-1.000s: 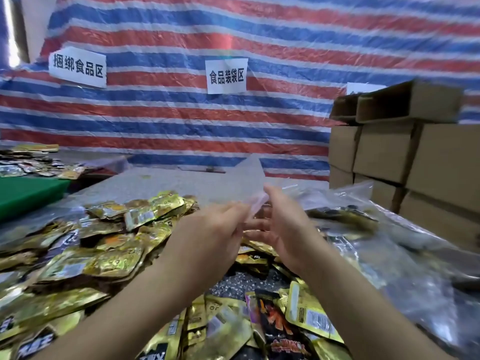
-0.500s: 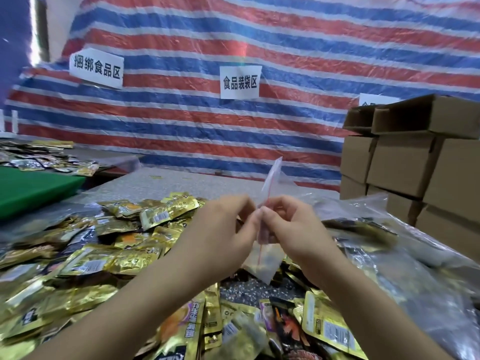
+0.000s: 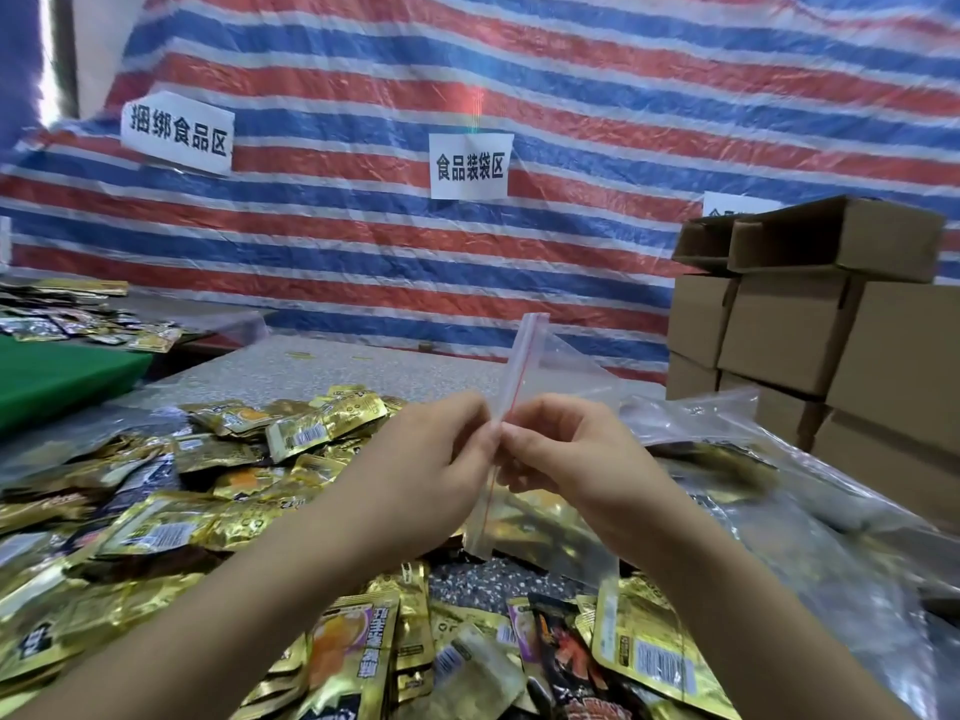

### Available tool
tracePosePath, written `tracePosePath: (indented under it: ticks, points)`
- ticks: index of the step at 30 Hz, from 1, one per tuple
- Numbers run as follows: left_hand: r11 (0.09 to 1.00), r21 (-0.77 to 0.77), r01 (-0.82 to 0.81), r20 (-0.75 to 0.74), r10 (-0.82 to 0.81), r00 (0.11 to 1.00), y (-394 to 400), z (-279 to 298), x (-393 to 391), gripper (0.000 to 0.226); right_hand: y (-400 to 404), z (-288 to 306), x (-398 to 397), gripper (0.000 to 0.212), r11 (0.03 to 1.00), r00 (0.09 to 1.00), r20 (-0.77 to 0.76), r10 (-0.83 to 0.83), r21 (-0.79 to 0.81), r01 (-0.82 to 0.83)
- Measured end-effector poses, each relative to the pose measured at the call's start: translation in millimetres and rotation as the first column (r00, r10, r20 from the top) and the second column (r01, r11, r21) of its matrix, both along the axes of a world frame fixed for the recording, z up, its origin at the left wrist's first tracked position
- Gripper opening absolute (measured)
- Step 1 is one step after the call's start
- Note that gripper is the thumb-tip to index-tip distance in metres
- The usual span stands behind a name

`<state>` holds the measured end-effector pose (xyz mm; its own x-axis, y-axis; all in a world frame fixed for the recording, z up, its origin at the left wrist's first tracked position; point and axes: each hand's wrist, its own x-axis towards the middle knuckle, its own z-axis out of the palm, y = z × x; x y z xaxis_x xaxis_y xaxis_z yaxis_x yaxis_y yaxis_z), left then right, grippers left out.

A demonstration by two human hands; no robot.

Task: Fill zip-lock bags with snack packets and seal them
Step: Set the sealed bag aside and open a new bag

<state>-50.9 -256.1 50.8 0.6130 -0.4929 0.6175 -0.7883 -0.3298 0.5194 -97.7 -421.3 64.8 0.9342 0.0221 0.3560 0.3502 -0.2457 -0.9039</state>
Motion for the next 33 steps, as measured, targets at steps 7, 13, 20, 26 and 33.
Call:
tracePosePath:
  ticks: [7,13,20,26,33]
  points:
    - [0.982,0.172,0.073,-0.021,-0.071,0.997,10.0,7.9,-1.1,0.012,-11.4,6.3,-4.5,0.023,0.995,0.997,-0.036,0.072,-0.064,-0.074]
    - [0.913,0.328,-0.243,0.296,0.145,0.944,7.1,9.0,-12.0,0.035,-3.5,1.3,-1.2,0.012,0.999,0.997,-0.081,0.020,-0.045,-0.024]
    - [0.891,0.350,-0.290,0.288,0.193,0.938,5.7,10.6,-11.1,0.019,-0.8,0.1,-0.4,0.013,0.995,0.996,-0.085,0.018,-0.100,-0.027]
    - [0.921,0.352,-0.168,0.229,0.089,0.969,7.7,6.5,-2.5,0.022,-4.7,-1.8,-0.8,0.014,0.967,1.000,-0.006,0.025,-0.255,-0.026]
    - [0.996,-0.073,0.056,-0.200,-0.070,0.977,8.6,10.5,0.1,0.023,-6.8,3.1,-1.7,0.011,0.978,0.994,0.092,-0.054,-0.195,0.071]
